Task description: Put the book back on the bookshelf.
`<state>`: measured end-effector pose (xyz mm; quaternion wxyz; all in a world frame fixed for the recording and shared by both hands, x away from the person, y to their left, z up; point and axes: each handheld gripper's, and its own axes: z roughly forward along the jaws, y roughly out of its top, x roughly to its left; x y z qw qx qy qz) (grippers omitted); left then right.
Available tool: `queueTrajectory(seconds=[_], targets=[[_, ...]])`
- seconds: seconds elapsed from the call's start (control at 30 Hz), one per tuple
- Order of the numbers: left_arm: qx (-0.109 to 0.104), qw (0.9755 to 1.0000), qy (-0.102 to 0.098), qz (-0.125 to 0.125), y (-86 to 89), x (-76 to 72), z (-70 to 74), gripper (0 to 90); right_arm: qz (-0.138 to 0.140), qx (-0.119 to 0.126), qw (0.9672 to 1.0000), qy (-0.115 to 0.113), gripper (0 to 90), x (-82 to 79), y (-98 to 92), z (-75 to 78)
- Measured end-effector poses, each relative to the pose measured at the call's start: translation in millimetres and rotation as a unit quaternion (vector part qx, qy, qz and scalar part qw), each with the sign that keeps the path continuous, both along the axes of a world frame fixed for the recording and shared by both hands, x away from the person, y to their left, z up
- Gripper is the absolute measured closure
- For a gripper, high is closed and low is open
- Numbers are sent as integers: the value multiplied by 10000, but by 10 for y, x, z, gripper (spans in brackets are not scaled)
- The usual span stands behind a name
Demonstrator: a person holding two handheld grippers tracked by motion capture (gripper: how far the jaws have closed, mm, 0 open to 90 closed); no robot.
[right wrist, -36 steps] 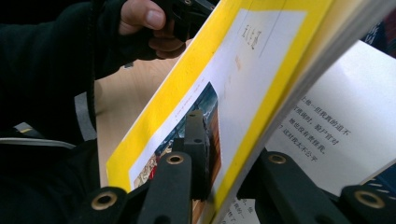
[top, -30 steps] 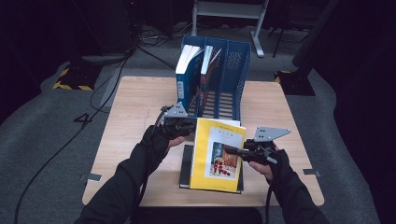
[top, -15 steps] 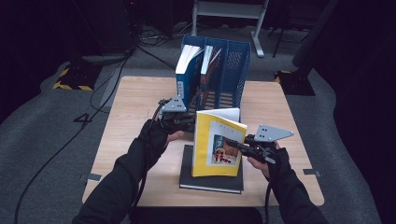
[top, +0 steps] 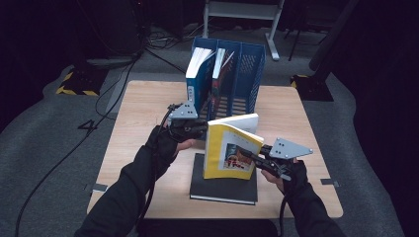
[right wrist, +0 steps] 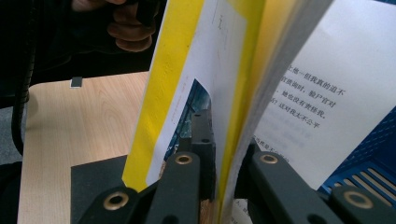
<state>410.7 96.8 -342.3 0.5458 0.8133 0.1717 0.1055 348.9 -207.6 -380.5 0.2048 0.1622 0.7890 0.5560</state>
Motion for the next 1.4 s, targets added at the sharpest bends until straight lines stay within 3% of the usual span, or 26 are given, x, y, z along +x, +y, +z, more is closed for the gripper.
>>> queueTrajectory(seconds=[0.37,0.6,0.73,0.83,1.03,1.1,1.27,1.4], targets=[[-137,9998,-140,16,44,-234,-16,760,140,41,9999,-21,849,-153,-26,-30],[-90,9994,-307,160,89,-338,-31,616,224,-3,9997,-57,848,-230,-26,-34],[92,9982,-455,369,129,-398,-46,532,289,-8,9996,-70,847,-256,-37,-39],[155,9979,-444,442,157,-419,-65,480,286,-40,9995,-109,847,-270,-34,-38],[719,9941,-559,586,242,-482,-163,432,314,-67,9994,-111,848,-283,-34,-36],[861,9935,-552,506,273,-505,-219,460,321,-77,9994,-132,848,-286,-32,-35],[1176,9916,-410,337,320,-568,-359,426,331,-85,9993,-134,848,-293,-30,-34],[1359,9907,-90,45,341,-599,-447,393,331,-83,9993,-134,847,-294,-30,-35]])
